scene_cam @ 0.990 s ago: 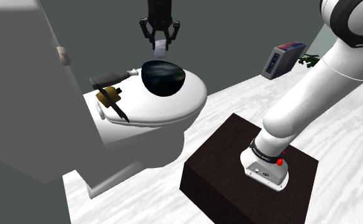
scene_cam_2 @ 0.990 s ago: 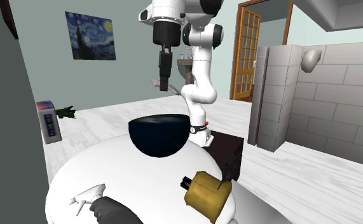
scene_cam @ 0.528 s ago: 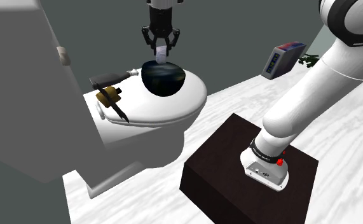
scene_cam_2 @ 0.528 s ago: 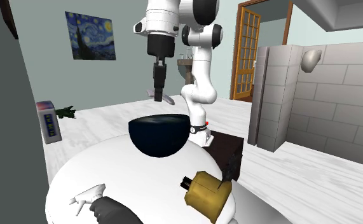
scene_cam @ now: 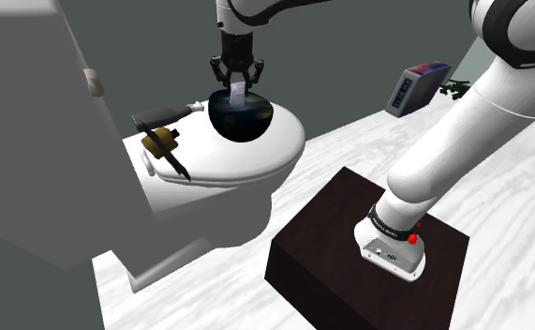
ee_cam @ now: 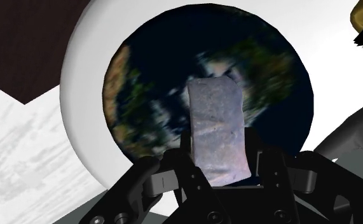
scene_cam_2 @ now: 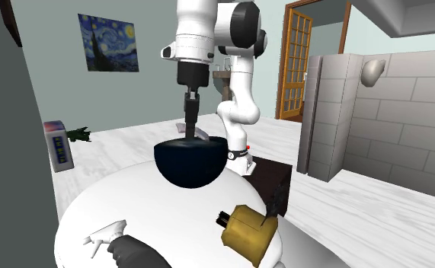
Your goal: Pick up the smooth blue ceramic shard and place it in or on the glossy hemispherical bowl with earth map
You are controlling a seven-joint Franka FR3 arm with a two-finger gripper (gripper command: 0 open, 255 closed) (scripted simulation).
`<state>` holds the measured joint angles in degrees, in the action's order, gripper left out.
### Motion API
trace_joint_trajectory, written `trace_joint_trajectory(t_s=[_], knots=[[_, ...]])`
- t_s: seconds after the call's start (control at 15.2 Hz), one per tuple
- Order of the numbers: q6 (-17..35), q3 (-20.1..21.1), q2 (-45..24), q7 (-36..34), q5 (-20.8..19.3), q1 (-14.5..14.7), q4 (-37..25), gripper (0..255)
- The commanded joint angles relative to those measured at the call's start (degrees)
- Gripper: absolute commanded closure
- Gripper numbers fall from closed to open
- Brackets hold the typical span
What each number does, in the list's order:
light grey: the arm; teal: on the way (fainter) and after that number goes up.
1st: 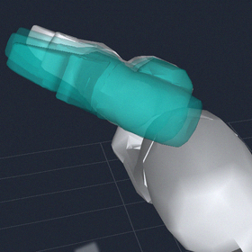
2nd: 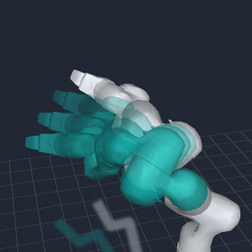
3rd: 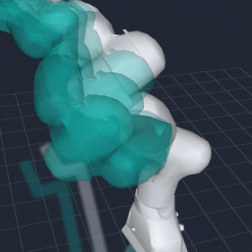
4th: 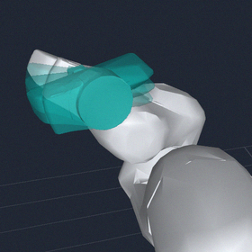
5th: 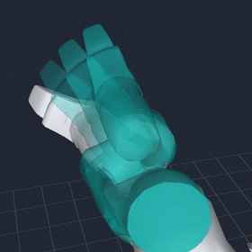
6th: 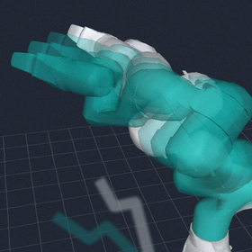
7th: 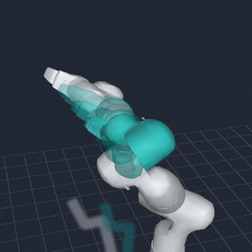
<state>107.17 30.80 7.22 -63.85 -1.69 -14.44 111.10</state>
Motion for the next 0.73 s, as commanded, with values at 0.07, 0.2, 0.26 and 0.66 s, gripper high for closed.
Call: trace_joint_trajectory(t_s=[0.07, 0.2, 0.26, 0.66], knots=[[0.8, 0.0, 0.1, -0.1, 0.1, 0.0, 0.9, 255], [0.8, 0.0, 0.1, -0.1, 0.0, 0.0, 0.9, 255], [0.8, 0.0, 0.1, -0.1, 0.0, 0.0, 0.9, 255], [0.8, 0.0, 0.1, -0.1, 0.0, 0.0, 0.9, 0]])
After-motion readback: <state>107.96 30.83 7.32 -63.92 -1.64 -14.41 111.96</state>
